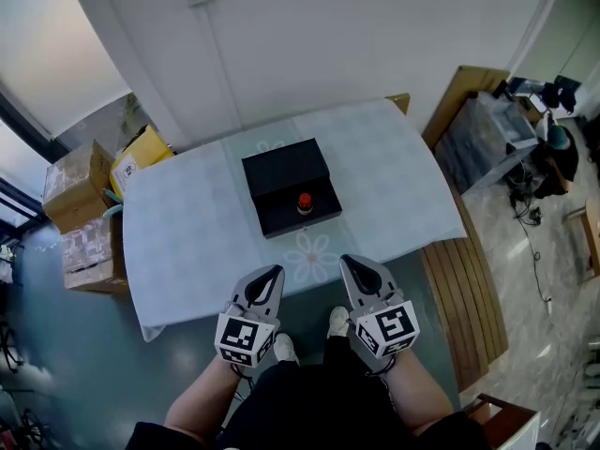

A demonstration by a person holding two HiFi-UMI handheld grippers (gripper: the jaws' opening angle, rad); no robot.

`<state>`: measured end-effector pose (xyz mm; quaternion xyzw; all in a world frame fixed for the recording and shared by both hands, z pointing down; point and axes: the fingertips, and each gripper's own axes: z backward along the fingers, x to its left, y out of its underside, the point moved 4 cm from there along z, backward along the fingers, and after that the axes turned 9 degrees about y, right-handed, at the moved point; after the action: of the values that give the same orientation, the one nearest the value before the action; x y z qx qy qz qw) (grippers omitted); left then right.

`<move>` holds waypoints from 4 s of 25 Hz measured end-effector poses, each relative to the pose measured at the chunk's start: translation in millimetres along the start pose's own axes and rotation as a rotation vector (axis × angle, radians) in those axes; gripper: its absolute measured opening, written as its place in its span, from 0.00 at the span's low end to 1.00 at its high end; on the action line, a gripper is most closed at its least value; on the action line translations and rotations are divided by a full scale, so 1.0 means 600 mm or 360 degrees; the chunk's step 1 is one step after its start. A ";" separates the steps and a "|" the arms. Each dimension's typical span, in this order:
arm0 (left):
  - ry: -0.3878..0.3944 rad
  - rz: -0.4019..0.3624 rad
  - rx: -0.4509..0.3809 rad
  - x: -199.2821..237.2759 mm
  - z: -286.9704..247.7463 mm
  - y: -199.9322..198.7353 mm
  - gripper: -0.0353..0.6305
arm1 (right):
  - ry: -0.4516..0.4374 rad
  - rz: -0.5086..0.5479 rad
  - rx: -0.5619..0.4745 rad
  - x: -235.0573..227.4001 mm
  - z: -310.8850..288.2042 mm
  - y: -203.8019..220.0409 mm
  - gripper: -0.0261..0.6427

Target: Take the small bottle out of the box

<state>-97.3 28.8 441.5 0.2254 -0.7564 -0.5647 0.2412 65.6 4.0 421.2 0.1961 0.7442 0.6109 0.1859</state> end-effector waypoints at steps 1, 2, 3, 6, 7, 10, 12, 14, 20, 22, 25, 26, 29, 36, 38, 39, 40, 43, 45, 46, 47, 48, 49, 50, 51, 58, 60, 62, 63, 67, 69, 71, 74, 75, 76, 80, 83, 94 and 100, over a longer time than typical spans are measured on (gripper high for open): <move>-0.0010 0.0001 0.0001 0.000 -0.003 -0.001 0.10 | -0.0009 0.0002 0.0002 -0.004 -0.002 0.000 0.07; -0.0021 0.0005 0.0000 0.000 -0.006 -0.003 0.10 | -0.0019 0.0004 0.0003 -0.007 -0.004 -0.001 0.07; -0.0032 0.0011 0.0000 0.001 -0.009 -0.004 0.10 | -0.0029 0.0007 0.0003 -0.011 -0.006 -0.001 0.07; -0.0056 0.0035 0.0005 0.002 -0.019 -0.003 0.10 | -0.0060 0.0013 0.0005 -0.021 -0.012 -0.002 0.07; -0.0062 0.0040 0.0007 0.002 -0.022 -0.003 0.10 | -0.0069 0.0014 0.0005 -0.025 -0.015 -0.002 0.07; -0.0083 0.0047 0.0010 0.001 -0.033 -0.003 0.10 | -0.0096 0.0016 0.0001 -0.036 -0.023 -0.004 0.07; -0.0098 0.0054 0.0009 0.001 -0.040 -0.002 0.10 | -0.0113 0.0017 0.0002 -0.043 -0.027 -0.004 0.07; -0.0112 0.0061 0.0010 0.000 -0.047 -0.003 0.10 | -0.0132 0.0017 0.0003 -0.049 -0.031 -0.004 0.07; -0.0160 0.0077 0.0008 0.000 -0.073 -0.005 0.10 | -0.0186 0.0020 0.0008 -0.074 -0.049 -0.003 0.07; -0.0177 0.0086 0.0011 0.001 -0.082 -0.004 0.10 | -0.0205 0.0022 0.0010 -0.082 -0.056 -0.003 0.07; -0.0204 0.0102 0.0014 0.004 -0.098 -0.002 0.10 | -0.0233 0.0021 0.0010 -0.096 -0.067 -0.001 0.07; -0.0212 0.0107 0.0013 0.004 -0.103 -0.002 0.10 | -0.0242 0.0021 0.0011 -0.101 -0.070 -0.001 0.07; -0.0236 0.0114 0.0014 0.003 -0.119 -0.004 0.10 | -0.0268 0.0021 0.0012 -0.116 -0.078 -0.001 0.07; -0.0293 0.0128 0.0022 0.002 -0.144 -0.008 0.10 | -0.0327 0.0006 0.0020 -0.140 -0.097 0.003 0.07; -0.0311 0.0130 0.0028 0.002 -0.149 -0.009 0.10 | -0.0344 0.0001 0.0019 -0.146 -0.101 0.003 0.07; -0.0319 0.0130 0.0031 0.001 -0.152 -0.010 0.10 | -0.0353 -0.0002 0.0020 -0.149 -0.103 0.003 0.07; -0.0326 0.0128 0.0033 0.000 -0.155 -0.010 0.10 | -0.0362 -0.0004 0.0020 -0.152 -0.104 0.004 0.07; -0.0347 0.0126 0.0039 -0.003 -0.162 -0.009 0.10 | -0.0385 -0.0012 0.0022 -0.158 -0.108 0.008 0.07; -0.0365 0.0129 0.0040 -0.003 -0.165 -0.009 0.10 | -0.0403 -0.0013 0.0022 -0.160 -0.110 0.009 0.07; -0.0374 0.0132 0.0039 -0.003 -0.166 -0.009 0.10 | -0.0412 -0.0012 0.0021 -0.161 -0.110 0.008 0.07; -0.0383 0.0136 0.0037 -0.004 -0.168 -0.010 0.10 | -0.0420 -0.0011 0.0021 -0.163 -0.111 0.008 0.07; -0.0392 0.0139 0.0036 -0.005 -0.170 -0.010 0.10 | -0.0428 -0.0011 0.0020 -0.164 -0.111 0.007 0.07; -0.0398 0.0142 0.0036 -0.006 -0.172 -0.010 0.10 | -0.0434 -0.0011 0.0019 -0.166 -0.112 0.006 0.07; -0.0404 0.0145 0.0037 -0.007 -0.173 -0.011 0.10 | -0.0440 -0.0010 0.0018 -0.167 -0.111 0.005 0.07; -0.0407 0.0148 0.0038 -0.009 -0.174 -0.011 0.10 | -0.0445 -0.0007 0.0016 -0.168 -0.110 0.003 0.07; -0.0423 0.0146 0.0033 -0.022 -0.179 -0.016 0.10 | -0.0455 -0.0016 0.0024 -0.178 -0.095 0.004 0.07; -0.0424 0.0143 0.0034 -0.024 -0.179 -0.019 0.10 | -0.0454 -0.0017 0.0023 -0.179 -0.091 0.002 0.07; -0.0421 0.0139 0.0036 -0.025 -0.179 -0.021 0.10 | -0.0449 -0.0017 0.0017 -0.181 -0.088 0.000 0.07; -0.0419 0.0136 0.0038 -0.026 -0.179 -0.021 0.10 | -0.0446 -0.0018 0.0015 -0.182 -0.087 -0.002 0.07; -0.0414 0.0128 0.0047 -0.024 -0.179 -0.019 0.10 | -0.0434 -0.0023 0.0014 -0.182 -0.086 -0.001 0.07; -0.0409 0.0120 0.0048 -0.019 -0.181 -0.018 0.10 | -0.0426 -0.0024 0.0014 -0.181 -0.088 0.000 0.07; -0.0397 0.0113 0.0051 -0.014 -0.185 -0.013 0.10 | -0.0418 -0.0021 0.0018 -0.180 -0.090 0.002 0.07; -0.0368 0.0115 0.0063 -0.005 -0.195 -0.002 0.10 | -0.0397 -0.0017 0.0032 -0.181 -0.096 0.008 0.07; -0.0360 0.0119 0.0068 -0.001 -0.199 0.001 0.10 | -0.0387 -0.0016 0.0039 -0.182 -0.098 0.010 0.07; -0.0354 0.0123 0.0073 0.004 -0.204 0.004 0.11 | -0.0377 -0.0016 0.0045 -0.184 -0.100 0.011 0.07; -0.0329 0.0145 0.0096 0.022 -0.219 0.013 0.15 | -0.0343 -0.0019 0.0075 -0.190 -0.110 0.017 0.07; -0.0305 0.0158 0.0115 0.032 -0.230 0.021 0.20 | -0.0317 -0.0030 0.0104 -0.194 -0.117 0.026 0.07; -0.0282 0.0211 0.0190 0.099 -0.263 0.060 0.29 | -0.0283 -0.0056 0.0199 -0.183 -0.169 0.047 0.07; -0.0253 0.0232 0.0207 0.133 -0.293 0.079 0.30 | -0.0257 -0.0057 0.0259 -0.187 -0.197 0.062 0.07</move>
<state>-54.2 -138.9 538.9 0.1394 -0.8226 -0.5115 0.2058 102.6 -146.5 483.5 0.2457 0.7773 0.5272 0.2396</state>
